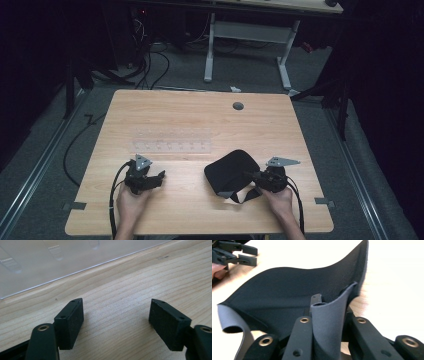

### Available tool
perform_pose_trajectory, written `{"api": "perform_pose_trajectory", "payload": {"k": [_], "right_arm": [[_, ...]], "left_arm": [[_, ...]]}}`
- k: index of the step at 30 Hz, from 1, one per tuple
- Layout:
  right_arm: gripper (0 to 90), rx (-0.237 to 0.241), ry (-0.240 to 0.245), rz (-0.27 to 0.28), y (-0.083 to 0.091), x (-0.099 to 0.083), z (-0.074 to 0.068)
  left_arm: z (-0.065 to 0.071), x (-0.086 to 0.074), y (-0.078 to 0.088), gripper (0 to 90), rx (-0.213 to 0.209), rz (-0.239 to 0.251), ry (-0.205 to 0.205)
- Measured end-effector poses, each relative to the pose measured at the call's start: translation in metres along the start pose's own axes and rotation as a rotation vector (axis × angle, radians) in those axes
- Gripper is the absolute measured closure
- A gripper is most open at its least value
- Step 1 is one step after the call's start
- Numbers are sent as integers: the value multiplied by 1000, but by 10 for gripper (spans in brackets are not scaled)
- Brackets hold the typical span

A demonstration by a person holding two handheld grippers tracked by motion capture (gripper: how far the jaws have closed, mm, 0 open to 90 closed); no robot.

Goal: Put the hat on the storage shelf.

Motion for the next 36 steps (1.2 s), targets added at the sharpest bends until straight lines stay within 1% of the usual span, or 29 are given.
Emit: {"api": "perform_pose_trajectory", "payload": {"k": [3, 5, 14, 21, 30, 35, 36], "right_arm": [[820, 10, 7, 0, 2, 0, -3], [826, 10, 15, 5, 4, 1, -4], [837, 16, 23, 14, 9, 2, -10], [840, 9, 12, 14, 14, 3, -11], [841, 5, 1, 41, 25, 8, -13], [841, 16, -11, 56, 32, 12, -17], [841, 18, -14, 62, 33, 13, -17]], "left_arm": [[0, 0, 0, 284, 0, -1, -1], [0, 0, 0, 283, 0, -1, 0], [0, 0, 0, 283, 1, 0, 1], [1, -1, 0, 272, -3, -4, -2], [3, -2, 0, 226, -8, -13, -4], [4, -3, 0, 199, -19, -21, -7], [4, -4, 0, 198, -24, -25, -13]]}}
Point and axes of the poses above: each handheld gripper's, and its own axes: y roughly backward along the jaws, x roughly out of its top, z roughly to its right, the point moved 7 cm from there along -y, roughly forward along the jaws, and after that the axes turned 3 degrees about -x, right-handed, at the moved point
